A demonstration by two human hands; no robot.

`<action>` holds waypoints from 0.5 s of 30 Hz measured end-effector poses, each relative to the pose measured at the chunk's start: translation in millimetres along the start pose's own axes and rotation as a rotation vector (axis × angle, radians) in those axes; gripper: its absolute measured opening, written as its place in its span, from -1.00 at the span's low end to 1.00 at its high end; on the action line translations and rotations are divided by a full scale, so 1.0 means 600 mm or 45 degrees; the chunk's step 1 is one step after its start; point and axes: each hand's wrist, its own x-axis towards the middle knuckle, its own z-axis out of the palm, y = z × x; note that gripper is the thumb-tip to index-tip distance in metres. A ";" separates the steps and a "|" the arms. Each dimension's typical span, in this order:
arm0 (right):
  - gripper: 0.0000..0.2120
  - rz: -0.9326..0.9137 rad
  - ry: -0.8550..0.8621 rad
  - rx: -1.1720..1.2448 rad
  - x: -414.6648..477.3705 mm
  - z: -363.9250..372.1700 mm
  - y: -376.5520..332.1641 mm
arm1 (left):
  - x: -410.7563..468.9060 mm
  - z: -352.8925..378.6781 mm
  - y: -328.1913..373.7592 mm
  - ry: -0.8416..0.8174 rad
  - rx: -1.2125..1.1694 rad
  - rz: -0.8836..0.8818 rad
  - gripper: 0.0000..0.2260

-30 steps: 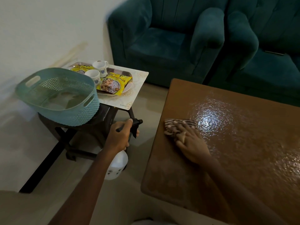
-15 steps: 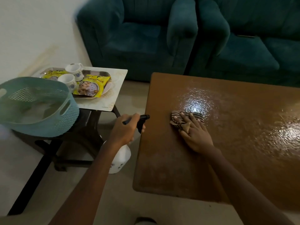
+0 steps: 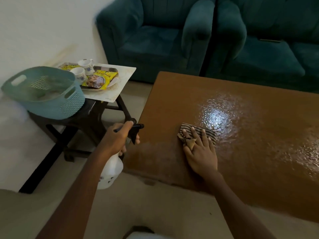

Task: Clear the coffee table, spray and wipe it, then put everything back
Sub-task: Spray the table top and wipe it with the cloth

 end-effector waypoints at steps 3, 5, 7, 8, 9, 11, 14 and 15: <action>-0.46 0.068 0.041 0.009 -0.013 0.008 -0.009 | -0.023 -0.001 -0.013 -0.045 0.004 -0.004 -0.50; -0.46 0.090 0.043 0.011 -0.016 0.012 -0.010 | -0.035 0.001 -0.024 -0.077 -0.007 -0.014 -0.48; -0.46 0.106 0.054 0.026 -0.019 0.016 -0.013 | -0.043 0.004 -0.039 -0.076 0.006 -0.020 -0.48; -0.46 0.112 0.064 0.034 -0.022 0.017 -0.015 | -0.046 0.004 -0.047 -0.066 0.007 -0.018 -0.48; -0.46 0.118 0.068 0.044 -0.025 0.018 -0.017 | -0.049 0.006 -0.054 -0.053 0.004 -0.016 -0.49; -0.47 0.142 0.062 0.065 -0.031 0.018 -0.020 | -0.052 0.008 -0.068 -0.035 -0.018 -0.020 -0.53; -0.47 0.196 0.060 0.068 -0.042 0.019 -0.027 | -0.056 0.004 -0.091 -0.065 -0.016 -0.014 -0.54; -0.47 0.208 0.058 0.073 -0.042 0.017 -0.028 | -0.057 0.001 -0.096 -0.084 -0.020 -0.002 -0.54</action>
